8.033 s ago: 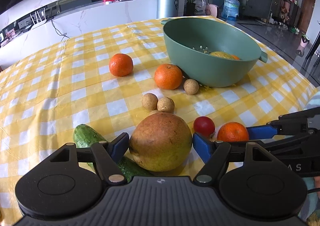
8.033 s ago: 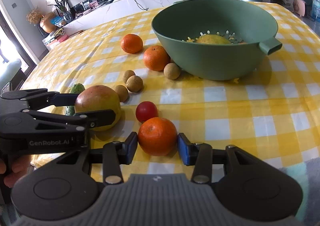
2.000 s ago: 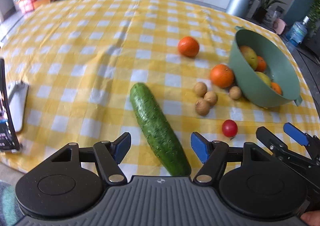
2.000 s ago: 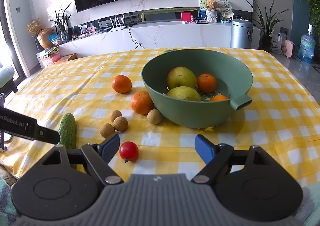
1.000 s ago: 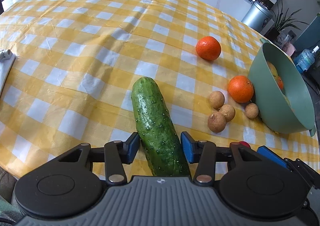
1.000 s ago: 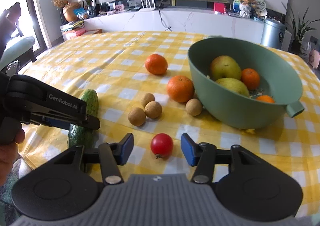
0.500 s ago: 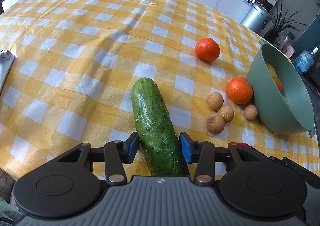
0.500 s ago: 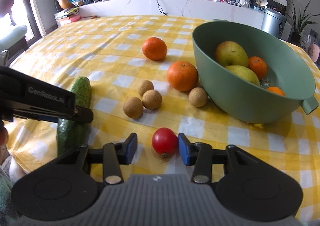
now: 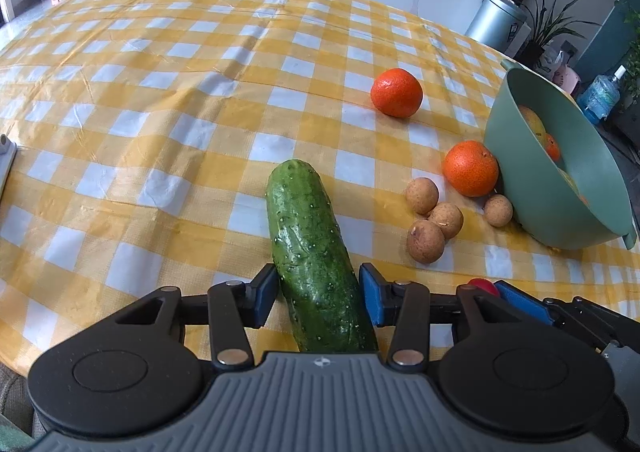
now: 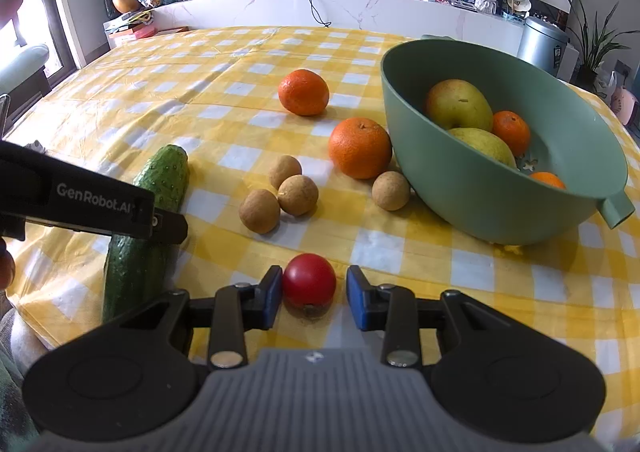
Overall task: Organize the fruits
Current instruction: 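Grasp the green cucumber with the left tool while the right tool grasps the red tomato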
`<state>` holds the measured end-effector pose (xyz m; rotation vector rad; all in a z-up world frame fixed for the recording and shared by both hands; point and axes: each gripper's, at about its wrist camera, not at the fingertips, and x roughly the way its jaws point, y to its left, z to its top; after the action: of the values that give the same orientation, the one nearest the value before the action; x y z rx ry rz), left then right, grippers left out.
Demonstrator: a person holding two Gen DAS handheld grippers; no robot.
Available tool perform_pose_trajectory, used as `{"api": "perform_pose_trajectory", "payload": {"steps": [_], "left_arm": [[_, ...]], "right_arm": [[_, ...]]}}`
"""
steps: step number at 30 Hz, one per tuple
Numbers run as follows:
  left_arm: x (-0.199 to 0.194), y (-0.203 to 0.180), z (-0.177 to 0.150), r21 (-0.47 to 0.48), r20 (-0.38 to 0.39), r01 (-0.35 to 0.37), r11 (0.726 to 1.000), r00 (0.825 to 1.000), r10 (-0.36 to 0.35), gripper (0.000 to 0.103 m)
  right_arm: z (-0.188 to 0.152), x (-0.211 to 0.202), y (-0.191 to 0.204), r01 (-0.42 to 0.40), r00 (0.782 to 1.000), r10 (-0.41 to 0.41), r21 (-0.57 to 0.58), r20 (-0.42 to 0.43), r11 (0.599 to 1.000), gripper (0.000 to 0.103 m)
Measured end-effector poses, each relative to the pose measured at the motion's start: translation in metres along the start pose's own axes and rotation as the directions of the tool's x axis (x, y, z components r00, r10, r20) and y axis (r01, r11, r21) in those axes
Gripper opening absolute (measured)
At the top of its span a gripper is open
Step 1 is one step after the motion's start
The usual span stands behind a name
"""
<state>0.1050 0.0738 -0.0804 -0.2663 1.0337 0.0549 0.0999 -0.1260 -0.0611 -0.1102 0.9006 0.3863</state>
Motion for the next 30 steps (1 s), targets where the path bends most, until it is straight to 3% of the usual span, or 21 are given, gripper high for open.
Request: {"api": "perform_pose_trajectory", "payload": {"steps": [7,13,30], "left_arm": [[0.001,-0.003,-0.001,0.024,0.012,-0.015,1.000,1.000,0.015,0.054],[0.000,-0.001,-0.003,0.012,0.028,-0.002,1.000,1.000,0.002,0.050],[-0.024,-0.008,-0.008,0.067,0.113,0.041,0.997,0.992,-0.049,0.044]], "right_arm": [[0.000,0.000,-0.001,-0.001,1.000,0.001,0.001,0.001,1.000,0.032],[0.000,-0.001,-0.001,-0.005,1.000,0.005,0.002,0.003,1.000,0.025],[-0.003,-0.010,-0.001,-0.019,0.999,0.019,0.007,0.035,1.000,0.024]]}}
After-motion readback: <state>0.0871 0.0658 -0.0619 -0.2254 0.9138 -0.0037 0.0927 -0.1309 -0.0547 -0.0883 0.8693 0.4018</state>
